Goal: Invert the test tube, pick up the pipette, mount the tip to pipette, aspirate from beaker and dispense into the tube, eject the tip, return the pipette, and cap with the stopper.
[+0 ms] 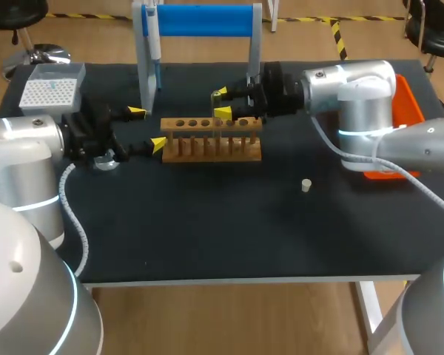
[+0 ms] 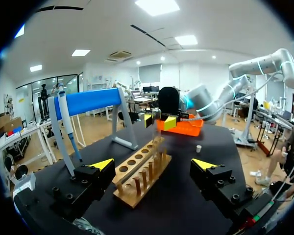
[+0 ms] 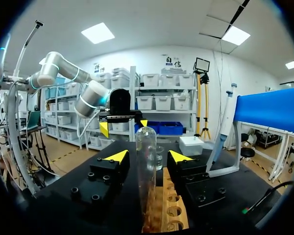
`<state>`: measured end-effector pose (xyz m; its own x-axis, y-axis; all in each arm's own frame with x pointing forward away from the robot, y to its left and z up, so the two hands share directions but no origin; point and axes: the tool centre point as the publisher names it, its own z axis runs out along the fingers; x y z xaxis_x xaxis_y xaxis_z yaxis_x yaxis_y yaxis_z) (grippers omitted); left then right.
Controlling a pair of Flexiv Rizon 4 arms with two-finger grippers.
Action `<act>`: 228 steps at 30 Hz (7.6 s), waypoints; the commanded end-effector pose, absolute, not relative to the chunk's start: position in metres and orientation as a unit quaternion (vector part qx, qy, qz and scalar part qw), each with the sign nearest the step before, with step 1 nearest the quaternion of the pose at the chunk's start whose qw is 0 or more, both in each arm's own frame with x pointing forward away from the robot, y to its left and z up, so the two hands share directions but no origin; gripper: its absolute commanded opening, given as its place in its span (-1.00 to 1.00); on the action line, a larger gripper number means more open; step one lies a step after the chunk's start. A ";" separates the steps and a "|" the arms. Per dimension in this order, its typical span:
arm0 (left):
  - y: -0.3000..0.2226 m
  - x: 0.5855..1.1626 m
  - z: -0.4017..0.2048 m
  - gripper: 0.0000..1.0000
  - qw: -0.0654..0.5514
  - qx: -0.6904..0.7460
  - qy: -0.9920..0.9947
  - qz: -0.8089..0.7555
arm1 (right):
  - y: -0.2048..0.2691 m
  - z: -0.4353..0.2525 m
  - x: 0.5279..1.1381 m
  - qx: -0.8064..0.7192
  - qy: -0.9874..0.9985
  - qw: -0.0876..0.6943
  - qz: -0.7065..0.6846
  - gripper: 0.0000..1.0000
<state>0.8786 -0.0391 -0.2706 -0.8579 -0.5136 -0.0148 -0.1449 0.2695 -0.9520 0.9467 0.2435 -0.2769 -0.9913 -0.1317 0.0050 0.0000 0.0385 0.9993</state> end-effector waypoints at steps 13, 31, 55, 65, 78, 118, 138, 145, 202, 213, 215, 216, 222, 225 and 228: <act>-0.040 0.878 -0.271 1.00 0.165 -0.212 0.779 -0.567 | 0.250 -0.279 0.940 0.043 -0.719 0.038 -0.692 -0.01; -0.040 0.878 -0.271 1.00 0.165 -0.212 0.779 -0.567 | 0.250 -0.278 0.939 0.043 -0.716 0.036 -0.696 -1.00; -0.040 0.878 -0.271 1.00 0.165 -0.212 0.779 -0.567 | 0.246 -0.266 0.942 0.034 -0.711 0.036 -0.702 -1.00; -0.040 0.878 -0.271 1.00 0.165 -0.212 0.779 -0.567 | 0.245 -0.254 0.945 0.029 -0.710 0.032 -0.703 -1.00; -0.040 0.878 -0.271 1.00 0.165 -0.212 0.779 -0.567 | 0.248 -0.242 0.945 0.034 -0.709 0.026 -0.704 -1.00; -0.040 0.878 -0.271 1.00 0.165 -0.212 0.779 -0.567 | 0.244 -0.203 0.940 0.030 -0.705 0.014 -0.708 -1.00; -0.040 0.878 -0.271 1.00 0.165 -0.212 0.779 -0.567 | 0.228 -0.185 0.925 0.007 -0.724 0.015 -0.689 -1.00; -0.040 0.878 -0.271 1.00 0.165 -0.212 0.779 -0.567 | 0.228 -0.185 0.925 0.007 -0.724 0.015 -0.689 -1.00; -0.040 0.878 -0.271 1.00 0.165 -0.212 0.779 -0.567 | 0.215 -0.190 0.932 -0.421 -0.577 0.445 -0.541 -1.00; -0.040 0.878 -0.271 1.00 0.165 -0.212 0.779 -0.567 | 0.209 -0.183 0.929 -0.450 -0.549 0.490 -0.506 -1.00; -0.040 0.878 -0.271 1.00 0.165 -0.212 0.779 -0.567 | 0.209 -0.184 0.928 -0.454 -0.551 0.491 -0.500 -1.00; -0.040 0.878 -0.271 1.00 0.165 -0.212 0.779 -0.567 | 0.209 -0.184 0.927 -0.456 -0.549 0.493 -0.498 -1.00; -0.040 0.878 -0.271 1.00 0.165 -0.212 0.779 -0.567 | 0.209 -0.185 0.923 -0.472 -0.540 0.498 -0.488 -1.00; -0.040 0.878 -0.271 1.00 0.165 -0.212 0.779 -0.567 | 0.210 -0.186 0.921 -0.479 -0.530 0.505 -0.484 -1.00; -0.040 0.878 -0.271 1.00 0.165 -0.212 0.779 -0.567 | 0.210 -0.187 0.919 -0.482 -0.527 0.507 -0.483 -1.00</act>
<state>0.8791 -0.0388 -0.2710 -0.8586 -0.5125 -0.0141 -0.1446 0.2685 -0.9524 0.9232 0.2100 -0.1879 -0.0253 0.0158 0.9996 0.9966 0.0789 0.0240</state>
